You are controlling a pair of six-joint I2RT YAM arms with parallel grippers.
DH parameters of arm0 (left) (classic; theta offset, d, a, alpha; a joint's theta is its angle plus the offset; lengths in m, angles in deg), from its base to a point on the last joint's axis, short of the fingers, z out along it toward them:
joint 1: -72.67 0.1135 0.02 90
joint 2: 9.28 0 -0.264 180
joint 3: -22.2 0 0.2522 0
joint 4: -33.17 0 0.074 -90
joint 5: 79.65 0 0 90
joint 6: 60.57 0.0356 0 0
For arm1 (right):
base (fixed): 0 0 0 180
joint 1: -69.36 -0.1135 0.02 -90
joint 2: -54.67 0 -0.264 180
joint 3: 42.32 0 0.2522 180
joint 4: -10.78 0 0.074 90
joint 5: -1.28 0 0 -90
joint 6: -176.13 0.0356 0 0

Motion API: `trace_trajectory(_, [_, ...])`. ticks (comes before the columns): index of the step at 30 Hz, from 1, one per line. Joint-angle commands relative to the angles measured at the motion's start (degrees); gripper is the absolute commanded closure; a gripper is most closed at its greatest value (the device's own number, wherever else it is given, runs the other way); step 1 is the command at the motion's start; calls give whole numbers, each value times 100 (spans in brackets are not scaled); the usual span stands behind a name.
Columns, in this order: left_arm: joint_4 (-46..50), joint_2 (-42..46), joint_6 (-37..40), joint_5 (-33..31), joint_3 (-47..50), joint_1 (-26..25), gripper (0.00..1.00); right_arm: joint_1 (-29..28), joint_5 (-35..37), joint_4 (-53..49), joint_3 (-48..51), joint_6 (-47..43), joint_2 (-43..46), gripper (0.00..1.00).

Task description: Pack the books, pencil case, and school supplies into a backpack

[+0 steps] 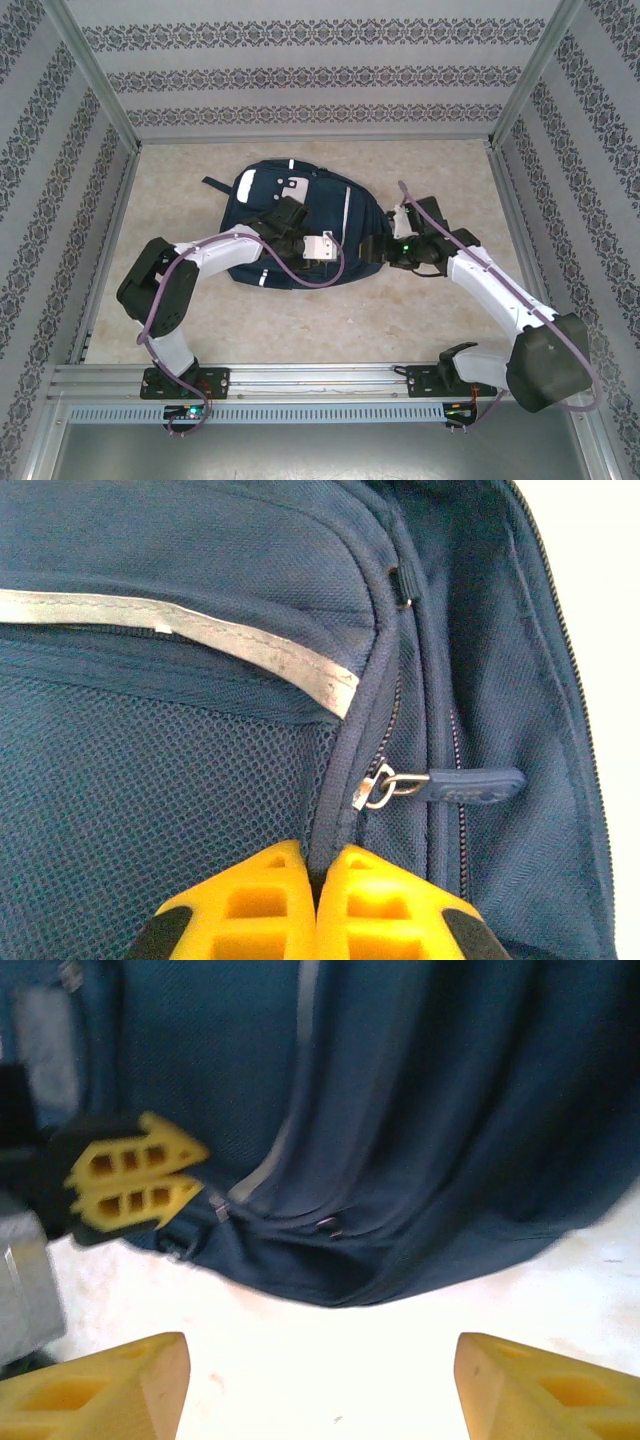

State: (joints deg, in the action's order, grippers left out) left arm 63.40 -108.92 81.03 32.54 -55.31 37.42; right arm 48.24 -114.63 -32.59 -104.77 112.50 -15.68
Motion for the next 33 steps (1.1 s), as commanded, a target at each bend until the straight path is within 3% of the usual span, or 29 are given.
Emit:
trace_trajectory(1, [-88, 338, -648, 655, -51, -6, 100, -342, -209, 401, 234, -276, 178, 30])
trace_trajectory(5, [415, 211, -1026, 1092, -386, 68, 100, -629, -159, 825, 437, -665, 107, 36])
trace_trajectory(9, [354, 129, -1523, 1564, -416, 185, 100, -992, 117, 1210, 461, -775, -319, 51])
trace_trajectory(18, [-482, 164, -2448, 2332, -112, 442, 100, -1845, 1505, 2196, 562, -476, -498, 52])
trace_trajectory(24, [-1175, 269, -2779, 2496, 169, 457, 100, -2147, 2562, 2148, 376, -96, -1036, 53])
trace_trajectory(31, [-889, 413, -2463, 2378, 272, 501, 100, -2243, 3320, 1682, 226, 69, -980, 91])
trace_trajectory(33, [-877, 482, -2437, 2351, 371, 540, 100, -2147, 3257, 1529, 261, 37, -844, 99])
